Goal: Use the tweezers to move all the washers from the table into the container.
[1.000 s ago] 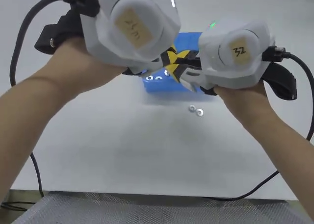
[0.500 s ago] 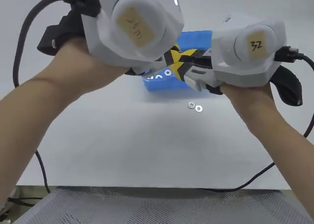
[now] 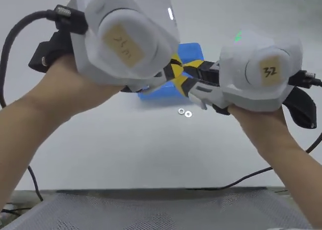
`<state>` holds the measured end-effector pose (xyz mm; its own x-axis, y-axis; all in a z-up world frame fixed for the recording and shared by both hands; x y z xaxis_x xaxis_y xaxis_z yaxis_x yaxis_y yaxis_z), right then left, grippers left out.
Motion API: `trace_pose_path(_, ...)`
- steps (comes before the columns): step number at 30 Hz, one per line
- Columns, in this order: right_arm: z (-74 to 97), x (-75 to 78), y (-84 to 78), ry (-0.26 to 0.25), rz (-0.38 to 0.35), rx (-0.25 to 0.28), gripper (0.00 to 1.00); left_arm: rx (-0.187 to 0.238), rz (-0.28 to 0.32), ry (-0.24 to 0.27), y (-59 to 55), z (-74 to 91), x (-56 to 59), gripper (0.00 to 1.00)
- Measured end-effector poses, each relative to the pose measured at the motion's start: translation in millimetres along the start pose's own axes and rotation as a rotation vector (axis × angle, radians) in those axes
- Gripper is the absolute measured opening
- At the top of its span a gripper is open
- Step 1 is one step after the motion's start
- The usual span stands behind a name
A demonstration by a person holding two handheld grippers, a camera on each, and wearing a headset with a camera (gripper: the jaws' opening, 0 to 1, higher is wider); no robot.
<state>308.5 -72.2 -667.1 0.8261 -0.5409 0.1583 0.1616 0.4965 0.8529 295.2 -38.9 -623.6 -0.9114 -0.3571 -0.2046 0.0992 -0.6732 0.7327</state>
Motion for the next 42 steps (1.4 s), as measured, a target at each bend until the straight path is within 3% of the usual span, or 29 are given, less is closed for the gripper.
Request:
trace_pose_path(8, 27.0, -14.9, 0.6, -0.108, 0.022, -0.035, 0.13, 0.054, -0.081, -0.06, 9.4, 12.4, 23.8, 0.0)
trace_pose_path(11, 34.4, -22.4, 4.4, -0.13, 0.031, -0.024, 0.13, 0.082, -0.108, -0.077, 12.3, 17.9, 29.2, 0.0)
trace_pose_path(16, 33.7, -38.6, 9.8, -0.143, 0.047, -0.038, 0.12, 0.104, -0.141, -0.095, 12.9, 32.0, 36.1, 0.0)
trace_pose_path(22, 27.7, -44.1, 10.3, -0.173, 0.071, -0.039, 0.09, 0.111, -0.158, -0.097, 8.6, 41.0, 38.4, 0.0)
trace_pose_path(27, 20.0, -40.3, 0.5, -0.157, 0.053, -0.04, 0.07, 0.104, -0.135, -0.093, 3.8, 35.9, 36.7, 0.0)
trace_pose_path(34, 7.9, -31.3, -22.0, -0.111, 0.021, -0.047, 0.07, 0.065, -0.098, -0.088, -4.9, 11.7, 34.8, 0.0)
trace_pose_path(42, -12.7, -26.4, -49.4, -0.032, -0.052, -0.075, 0.08, 0.013, -0.037, -0.11, -23.7, -14.6, 28.3, 0.0)
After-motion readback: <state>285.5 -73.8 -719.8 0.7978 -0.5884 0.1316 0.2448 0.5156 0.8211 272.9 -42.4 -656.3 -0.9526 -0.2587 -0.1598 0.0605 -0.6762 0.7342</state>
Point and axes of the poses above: the centre of the closed fingertips' face, and the gripper's own axes: z roughly backward along the fingers, x roughly to its right, y roughly out of its top, the point moved 4 cm from there along z, roughly backward along the fingers, and after that the axes turned 8 degrees about z, right-handed, at the moved point
